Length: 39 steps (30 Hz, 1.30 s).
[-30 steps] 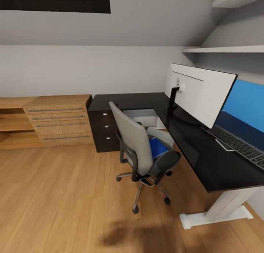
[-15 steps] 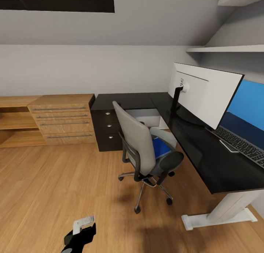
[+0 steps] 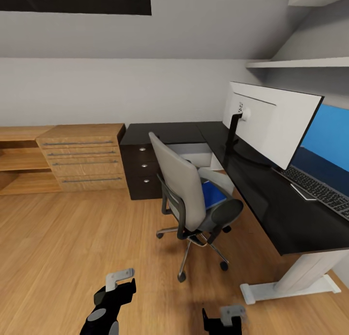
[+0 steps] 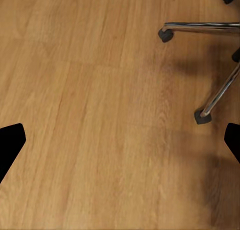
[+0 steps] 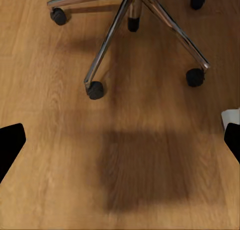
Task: In the bedroom, organize the workspace by keeping the computer under the desk, ensuring the monitor is on the desk, placing the keyboard on the desk next to the monitor, placing the mouse on the desk next to the keyboard, moving the folder from the swivel chair onto the desk next to the mouse, stacking the notebook on top of the folder with the pen on top of the notebook, and positioning the swivel chair next to the desk.
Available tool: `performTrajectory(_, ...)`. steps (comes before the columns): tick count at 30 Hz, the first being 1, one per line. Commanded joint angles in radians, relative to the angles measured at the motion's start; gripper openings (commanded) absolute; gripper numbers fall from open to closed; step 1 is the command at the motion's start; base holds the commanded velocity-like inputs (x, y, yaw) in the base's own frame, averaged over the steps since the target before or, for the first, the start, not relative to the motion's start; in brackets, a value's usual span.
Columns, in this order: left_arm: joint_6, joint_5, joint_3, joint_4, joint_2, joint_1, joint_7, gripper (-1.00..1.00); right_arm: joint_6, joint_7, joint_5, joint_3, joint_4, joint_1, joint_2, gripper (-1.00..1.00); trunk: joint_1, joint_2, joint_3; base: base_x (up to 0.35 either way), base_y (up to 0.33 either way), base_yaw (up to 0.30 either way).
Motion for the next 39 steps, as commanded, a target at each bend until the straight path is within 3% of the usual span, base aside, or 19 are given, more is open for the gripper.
performTrajectory(1, 0.002, 0.01, -0.001, -0.003, 0.0, 0.0, 0.009, 1.0, 0.05, -0.011, -0.002, 0.004, -0.018, -0.026, 0.003, 1.0, 0.004, -0.008, -0.004, 0.0, 0.0, 0.0)
performTrajectory(3, 0.002, 0.009, 0.0, -0.005, 0.0, 0.0, 0.009, 1.0, 0.106, -0.025, -0.033, 0.007, -0.033, -0.07, 0.005, 1.0, 0.012, -0.022, -0.01, 0.0, 0.0, 0.0)
performTrajectory(4, 0.002, 0.009, 0.001, -0.01, 0.0, 0.0, 0.009, 1.0, 0.155, -0.043, -0.074, 0.008, -0.038, -0.116, 0.006, 1.0, 0.015, -0.029, -0.013, 0.0, 0.0, 0.0)
performTrajectory(7, 0.001, 0.008, 0.002, -0.026, 0.0, 0.0, 0.009, 1.0, 0.254, -0.091, -0.147, 0.007, -0.029, -0.2, 0.006, 1.0, 0.027, -0.05, -0.023, 0.0, 0.0, 0.0)
performTrajectory(10, 0.001, 0.007, 0.003, -0.035, 0.0, 0.0, 0.013, 1.0, 0.298, -0.114, -0.176, 0.005, -0.008, -0.244, 0.004, 1.0, 0.038, -0.071, -0.032, 0.0, 0.0, 0.0)
performTrajectory(16, -0.001, 0.006, 0.005, -0.035, 0.001, 0.0, 0.071, 1.0, 0.291, -0.123, -0.186, 0.003, 0.027, -0.265, 0.001, 1.0, 0.061, -0.113, -0.051, -0.005, -0.002, 0.0)
performTrajectory(21, -0.001, 0.004, 0.005, -0.03, 0.001, 0.0, 0.093, 1.0, 0.227, -0.119, -0.184, 0.007, 0.033, -0.27, -0.011, 1.0, 0.081, -0.148, -0.067, -0.18, -0.113, 0.0)
performTrajectory(25, -0.001, 0.005, 0.005, -0.025, 0.001, 0.0, 0.094, 1.0, 0.219, -0.119, -0.184, 0.008, 0.03, -0.27, -0.012, 1.0, 0.096, -0.176, -0.079, -0.224, -0.191, 0.0)
performTrajectory(39, -0.004, 0.002, 0.004, 0.075, 0.001, 0.0, 0.085, 1.0, 0.216, -0.124, -0.183, 0.007, 0.029, -0.269, -0.013, 1.0, 0.096, -0.176, -0.079, 0.0, -0.071, 0.141)
